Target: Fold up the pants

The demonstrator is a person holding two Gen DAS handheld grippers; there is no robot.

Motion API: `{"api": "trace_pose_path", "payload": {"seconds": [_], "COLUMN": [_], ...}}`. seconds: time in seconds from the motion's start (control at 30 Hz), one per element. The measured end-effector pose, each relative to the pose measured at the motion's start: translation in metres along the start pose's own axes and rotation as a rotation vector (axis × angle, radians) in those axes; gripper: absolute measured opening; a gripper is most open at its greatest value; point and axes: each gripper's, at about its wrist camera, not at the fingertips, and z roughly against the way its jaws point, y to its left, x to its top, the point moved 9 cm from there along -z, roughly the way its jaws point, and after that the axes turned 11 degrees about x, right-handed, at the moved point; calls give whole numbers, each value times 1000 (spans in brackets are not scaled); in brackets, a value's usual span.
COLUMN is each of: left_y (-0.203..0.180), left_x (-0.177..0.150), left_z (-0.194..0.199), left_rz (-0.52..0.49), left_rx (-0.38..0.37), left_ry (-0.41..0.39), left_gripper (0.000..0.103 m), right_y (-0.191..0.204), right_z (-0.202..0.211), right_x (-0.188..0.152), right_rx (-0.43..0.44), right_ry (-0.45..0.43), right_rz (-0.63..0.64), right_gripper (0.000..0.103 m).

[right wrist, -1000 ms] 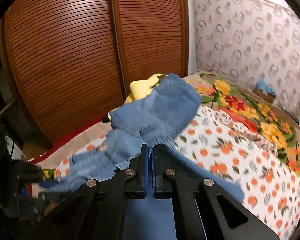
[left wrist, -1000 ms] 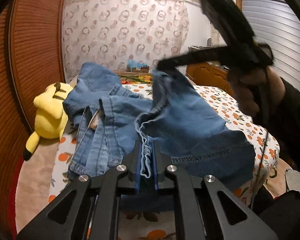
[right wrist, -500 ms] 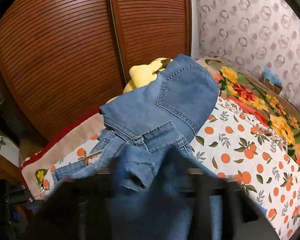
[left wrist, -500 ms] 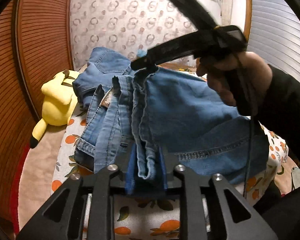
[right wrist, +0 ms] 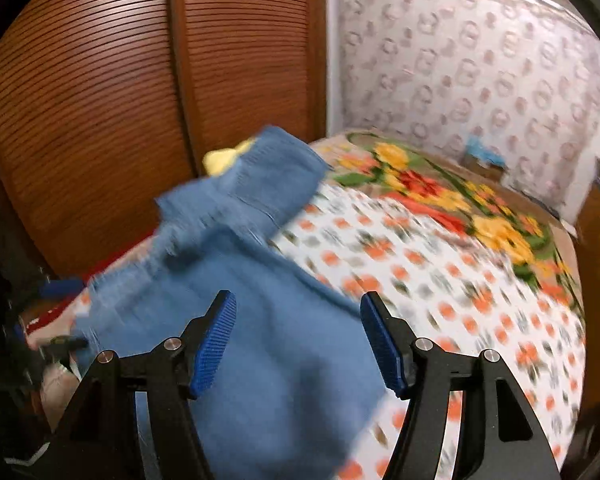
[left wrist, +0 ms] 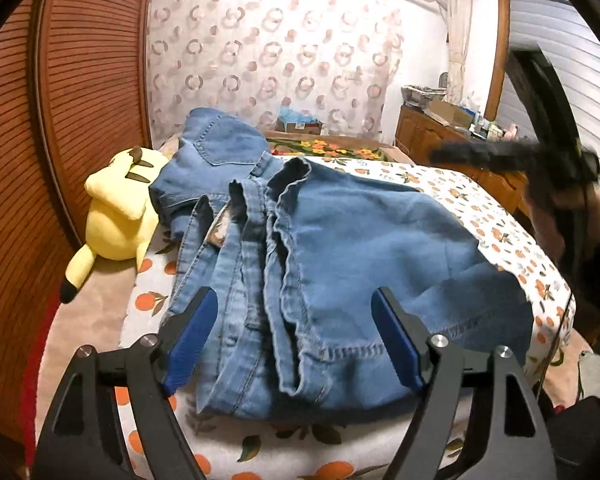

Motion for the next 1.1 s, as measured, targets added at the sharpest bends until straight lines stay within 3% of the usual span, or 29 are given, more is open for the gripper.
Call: {"api": "trace_pose_path", "payload": {"seconds": [0.2,0.7,0.8,0.83,0.87,1.1], "left_y": [-17,-35,-34,-34,-34,-41], "left_x": [5,-2,-2,-2,-1,12], "left_z": [-5,-21,-23,-23,-24,-22], "left_rz": [-24,-62,-59,-56,-52,-66], "left_rx": [3,1,3,4,4,-3], "left_ry": [-8,31,34,35,36,7], "left_gripper": [80,80,80,80,80,80], "right_y": [-36,-40,-32,-32,-32,-34], "right_z": [7,-47,-48,-49,-49,1], "right_x": [-61,-83,-82,-82,-81,-36], "right_rx": [-14,123,147,145,154,117], "right_ry": [53,108,106,106,105,-34], "right_rz": [-122,-220,-193,-190,-190,-100], "right_gripper": [67,67,46,27,19,10]}}
